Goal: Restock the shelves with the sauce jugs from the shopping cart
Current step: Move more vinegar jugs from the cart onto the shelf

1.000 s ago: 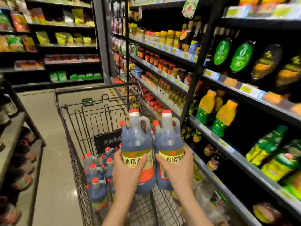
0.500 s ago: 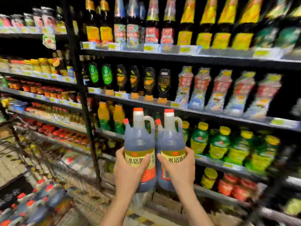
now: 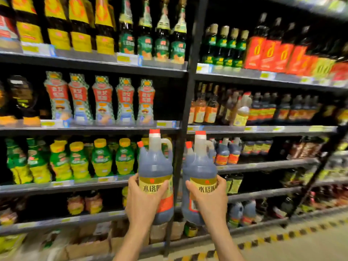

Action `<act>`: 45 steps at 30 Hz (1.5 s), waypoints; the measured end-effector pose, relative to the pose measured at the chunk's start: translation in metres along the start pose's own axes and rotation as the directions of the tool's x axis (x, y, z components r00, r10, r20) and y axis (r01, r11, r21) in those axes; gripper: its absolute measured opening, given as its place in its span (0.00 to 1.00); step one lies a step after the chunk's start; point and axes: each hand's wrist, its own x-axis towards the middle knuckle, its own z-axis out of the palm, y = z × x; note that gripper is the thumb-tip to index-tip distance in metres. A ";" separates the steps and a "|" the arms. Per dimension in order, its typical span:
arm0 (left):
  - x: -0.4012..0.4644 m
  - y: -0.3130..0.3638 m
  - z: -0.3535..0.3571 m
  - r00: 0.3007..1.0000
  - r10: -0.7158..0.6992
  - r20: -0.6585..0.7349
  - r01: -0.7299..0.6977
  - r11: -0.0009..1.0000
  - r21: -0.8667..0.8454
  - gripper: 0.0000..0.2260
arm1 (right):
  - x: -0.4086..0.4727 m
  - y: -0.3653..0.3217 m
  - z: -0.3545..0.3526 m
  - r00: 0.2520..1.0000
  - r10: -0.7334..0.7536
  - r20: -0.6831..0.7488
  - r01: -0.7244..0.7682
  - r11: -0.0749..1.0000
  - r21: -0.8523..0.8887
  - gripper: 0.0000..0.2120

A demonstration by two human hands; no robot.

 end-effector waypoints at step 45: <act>-0.066 0.052 0.804 0.927 -0.270 0.261 0.243 0.961 0.133 0.42 | 0.574 0.298 -0.457 0.884 0.453 -0.114 -0.468 0.854 -0.228 0.37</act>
